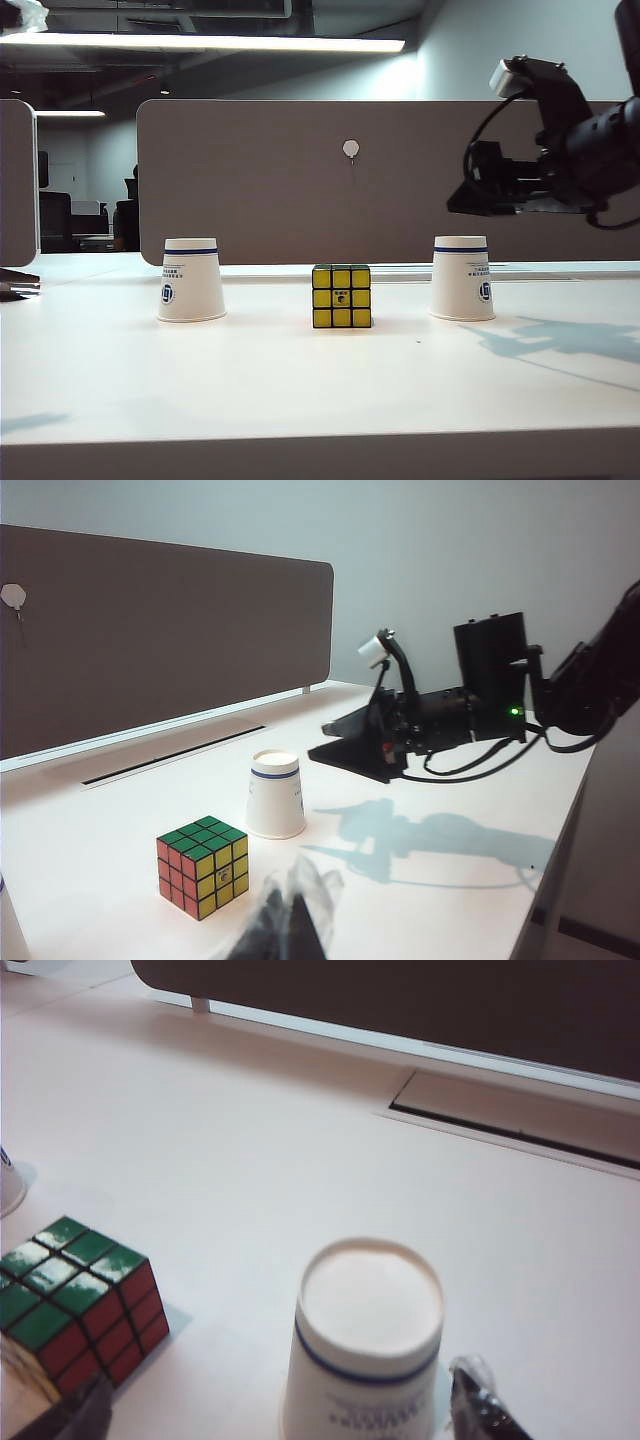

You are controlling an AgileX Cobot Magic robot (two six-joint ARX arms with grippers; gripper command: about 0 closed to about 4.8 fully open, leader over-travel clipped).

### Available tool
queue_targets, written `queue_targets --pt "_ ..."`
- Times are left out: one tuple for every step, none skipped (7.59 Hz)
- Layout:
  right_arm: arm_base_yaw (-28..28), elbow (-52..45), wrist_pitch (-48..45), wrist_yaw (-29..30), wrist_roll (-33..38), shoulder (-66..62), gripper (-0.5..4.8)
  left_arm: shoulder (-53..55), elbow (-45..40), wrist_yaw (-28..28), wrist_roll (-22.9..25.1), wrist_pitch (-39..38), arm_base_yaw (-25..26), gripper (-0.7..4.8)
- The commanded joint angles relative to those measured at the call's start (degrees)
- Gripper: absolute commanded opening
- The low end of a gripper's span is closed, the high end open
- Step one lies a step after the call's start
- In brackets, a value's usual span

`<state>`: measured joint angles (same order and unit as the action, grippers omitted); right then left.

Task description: Carefully pick up the cup on the right and stack it on top of the cup on the left.

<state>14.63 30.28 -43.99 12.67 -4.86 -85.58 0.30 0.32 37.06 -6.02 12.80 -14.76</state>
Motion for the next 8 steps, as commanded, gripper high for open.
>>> queue_targets --pt "0.11 4.98 -1.16 0.33 -0.11 -4.72 4.31 0.02 0.11 -1.11 0.04 0.68 0.00 -0.06" --pt "0.11 6.56 -1.09 0.31 -0.11 -7.34 4.31 0.02 0.11 -1.27 0.04 0.70 0.00 -0.06" --pt "0.09 7.65 -1.36 -0.77 -0.13 -9.31 4.31 0.02 0.11 -1.25 0.02 0.68 0.00 -0.06" --pt "0.02 7.69 -1.36 -1.18 -0.31 -9.31 4.31 0.02 0.11 -1.25 0.02 0.68 0.00 -0.07" --pt "0.02 7.89 -1.31 -1.18 -1.40 -9.33 4.26 0.02 0.11 -1.27 0.02 0.68 0.00 -0.06" --pt "0.02 8.09 -1.29 -1.18 -1.40 -9.33 3.98 0.02 0.11 -1.27 0.02 0.68 0.00 -0.06" --pt "0.02 8.44 -1.27 -1.16 -1.40 -9.38 3.76 0.02 0.11 -1.27 0.02 0.68 0.00 -0.06" --pt "0.02 8.52 -1.25 -1.16 -1.40 -9.38 3.73 0.02 0.11 -1.27 0.02 0.68 0.00 -0.06"
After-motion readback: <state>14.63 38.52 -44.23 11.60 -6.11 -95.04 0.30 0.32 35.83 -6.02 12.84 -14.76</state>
